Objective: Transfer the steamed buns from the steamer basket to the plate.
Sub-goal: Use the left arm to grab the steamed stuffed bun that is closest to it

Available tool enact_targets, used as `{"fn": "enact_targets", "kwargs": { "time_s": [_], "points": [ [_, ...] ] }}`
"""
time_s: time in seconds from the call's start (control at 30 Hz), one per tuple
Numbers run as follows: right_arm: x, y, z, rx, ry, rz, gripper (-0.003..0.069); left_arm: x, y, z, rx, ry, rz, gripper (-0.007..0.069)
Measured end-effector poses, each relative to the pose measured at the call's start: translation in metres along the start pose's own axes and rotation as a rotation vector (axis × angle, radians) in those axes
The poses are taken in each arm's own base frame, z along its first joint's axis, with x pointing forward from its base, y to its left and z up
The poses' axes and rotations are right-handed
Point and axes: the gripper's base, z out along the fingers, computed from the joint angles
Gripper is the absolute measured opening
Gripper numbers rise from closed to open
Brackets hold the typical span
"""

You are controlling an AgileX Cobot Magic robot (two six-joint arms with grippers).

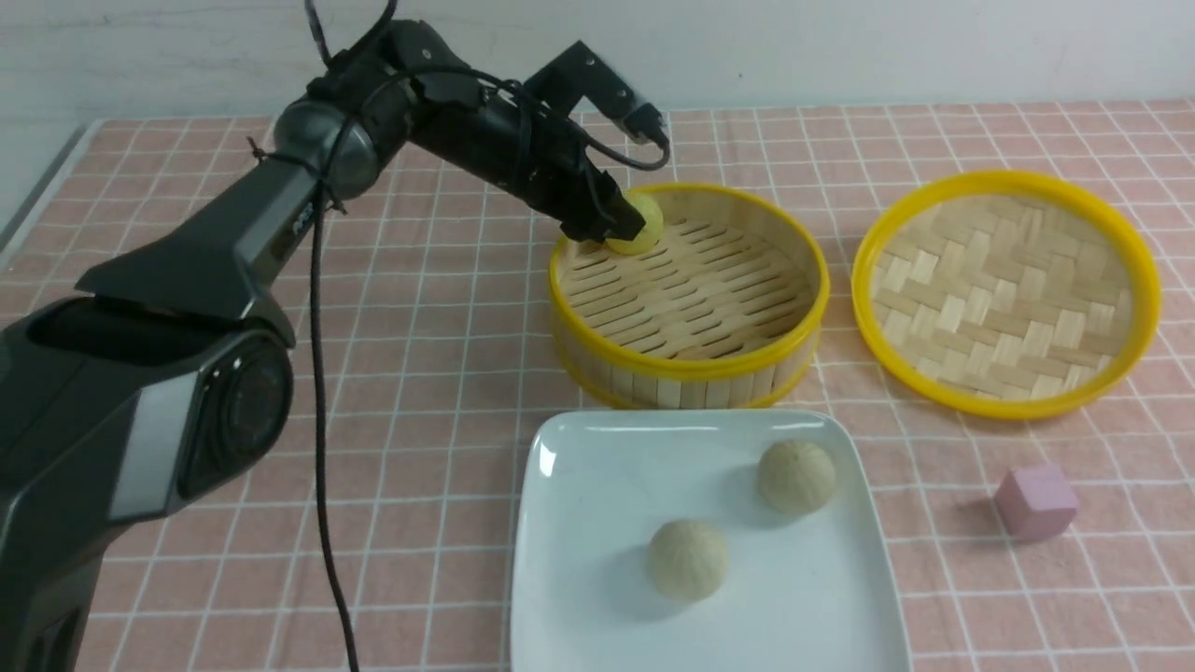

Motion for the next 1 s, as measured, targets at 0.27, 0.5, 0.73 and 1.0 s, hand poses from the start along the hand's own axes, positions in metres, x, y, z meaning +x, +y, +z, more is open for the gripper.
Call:
{"fn": "enact_targets", "kwargs": {
  "time_s": [0.27,0.5,0.73,1.0],
  "points": [
    [0.0000,0.0000,0.0000,0.000,0.000,0.000,0.0442,0.0027,-0.0002,0.0030,0.004,0.008,-0.001,0.0421],
    [0.0000,0.0000,0.0000,0.000,0.000,0.000,0.0442,0.0045,0.0028,0.0043,-0.028,0.015,-0.103,0.0160],
    [0.0000,0.0000,0.0000,0.000,0.000,0.000,0.0442,0.0067,0.0036,0.0053,-0.032,0.025,-0.153,0.0018],
    [0.0000,0.0000,0.0000,0.000,0.000,0.000,0.0442,0.0063,0.0014,0.0039,-0.008,0.038,-0.155,0.0018]
  ]
}}
